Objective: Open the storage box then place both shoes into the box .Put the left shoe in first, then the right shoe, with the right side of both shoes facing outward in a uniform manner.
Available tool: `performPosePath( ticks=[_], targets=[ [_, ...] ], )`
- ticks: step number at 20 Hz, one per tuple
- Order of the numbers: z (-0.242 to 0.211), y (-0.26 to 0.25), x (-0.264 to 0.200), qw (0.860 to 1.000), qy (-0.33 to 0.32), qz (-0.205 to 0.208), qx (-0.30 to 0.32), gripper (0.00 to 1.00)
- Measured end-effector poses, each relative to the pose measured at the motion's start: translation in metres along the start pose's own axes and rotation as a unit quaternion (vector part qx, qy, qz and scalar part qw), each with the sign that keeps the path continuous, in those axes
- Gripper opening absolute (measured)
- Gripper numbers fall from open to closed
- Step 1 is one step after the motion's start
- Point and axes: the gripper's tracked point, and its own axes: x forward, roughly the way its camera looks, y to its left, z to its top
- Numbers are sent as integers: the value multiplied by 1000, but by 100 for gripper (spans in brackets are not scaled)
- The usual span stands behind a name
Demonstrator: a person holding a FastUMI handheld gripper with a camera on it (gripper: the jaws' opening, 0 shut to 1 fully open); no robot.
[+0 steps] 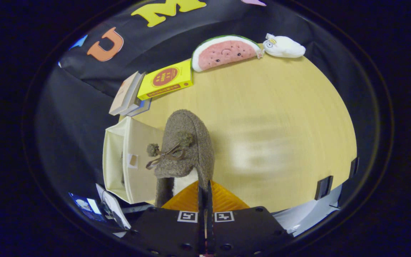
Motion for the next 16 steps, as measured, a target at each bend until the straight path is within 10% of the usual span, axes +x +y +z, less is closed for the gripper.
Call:
performPosePath(
  ticks=[10, 16],
  targets=[
    [-13, 174, 20, 995, -25, 92, -1, 3],
    [-23, 204, 77, 997, -68, 23, -24, 2]
  ],
)
